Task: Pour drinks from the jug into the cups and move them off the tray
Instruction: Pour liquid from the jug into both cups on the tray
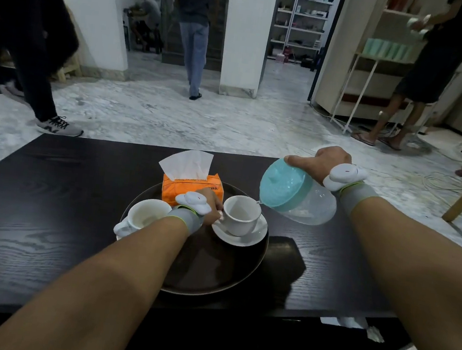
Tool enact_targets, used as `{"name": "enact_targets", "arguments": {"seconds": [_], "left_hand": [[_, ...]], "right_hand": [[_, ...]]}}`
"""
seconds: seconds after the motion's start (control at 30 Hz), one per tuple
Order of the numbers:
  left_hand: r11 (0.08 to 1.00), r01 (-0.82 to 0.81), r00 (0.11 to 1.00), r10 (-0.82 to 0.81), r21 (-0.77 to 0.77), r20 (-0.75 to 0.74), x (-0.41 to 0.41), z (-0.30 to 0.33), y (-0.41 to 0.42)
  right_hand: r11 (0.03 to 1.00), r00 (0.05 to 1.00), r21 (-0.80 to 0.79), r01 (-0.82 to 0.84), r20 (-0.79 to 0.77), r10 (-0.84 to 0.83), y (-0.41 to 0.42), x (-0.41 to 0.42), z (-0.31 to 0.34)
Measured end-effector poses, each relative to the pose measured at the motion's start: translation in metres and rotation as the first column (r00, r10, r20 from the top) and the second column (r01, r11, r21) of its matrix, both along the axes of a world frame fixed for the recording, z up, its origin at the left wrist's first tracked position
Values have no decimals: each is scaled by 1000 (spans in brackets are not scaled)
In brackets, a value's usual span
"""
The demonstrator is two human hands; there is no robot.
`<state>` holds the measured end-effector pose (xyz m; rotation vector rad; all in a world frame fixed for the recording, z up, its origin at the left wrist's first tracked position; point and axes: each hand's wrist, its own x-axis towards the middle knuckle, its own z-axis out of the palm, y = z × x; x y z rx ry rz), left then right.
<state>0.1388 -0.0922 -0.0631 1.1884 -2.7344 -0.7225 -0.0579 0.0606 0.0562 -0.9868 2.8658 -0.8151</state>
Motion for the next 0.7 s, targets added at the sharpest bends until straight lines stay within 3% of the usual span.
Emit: {"name": "enact_targets", "arguments": {"seconds": [0.7], "left_hand": [[1000, 11, 1000, -11, -16, 25, -1, -3, -1]], "right_hand": [[997, 989, 62, -47, -138, 55, -3, -1, 14]]}}
